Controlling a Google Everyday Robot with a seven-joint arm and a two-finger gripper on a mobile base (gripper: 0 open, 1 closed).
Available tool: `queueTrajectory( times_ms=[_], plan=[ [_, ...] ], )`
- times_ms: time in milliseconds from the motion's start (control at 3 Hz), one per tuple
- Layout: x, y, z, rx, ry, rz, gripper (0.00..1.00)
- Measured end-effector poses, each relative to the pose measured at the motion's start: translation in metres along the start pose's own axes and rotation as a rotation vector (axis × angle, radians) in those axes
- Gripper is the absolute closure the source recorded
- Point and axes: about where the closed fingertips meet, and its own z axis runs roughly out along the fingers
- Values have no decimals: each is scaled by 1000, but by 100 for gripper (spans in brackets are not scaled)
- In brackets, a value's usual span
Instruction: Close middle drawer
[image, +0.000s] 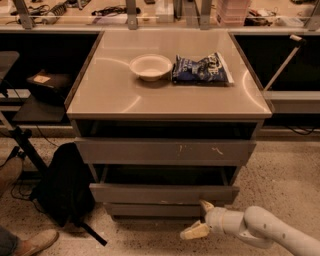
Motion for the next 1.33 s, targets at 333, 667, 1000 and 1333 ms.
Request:
queueTrajectory(
  times_ms=[333,667,1000,1333],
  plan=[
    [0,1,0,0,0,0,0],
    [-9,-36,-4,41,-48,52,0],
    [-14,-57,-9,69,-80,90,0],
    [-14,-57,-9,69,-80,90,0]
  ],
)
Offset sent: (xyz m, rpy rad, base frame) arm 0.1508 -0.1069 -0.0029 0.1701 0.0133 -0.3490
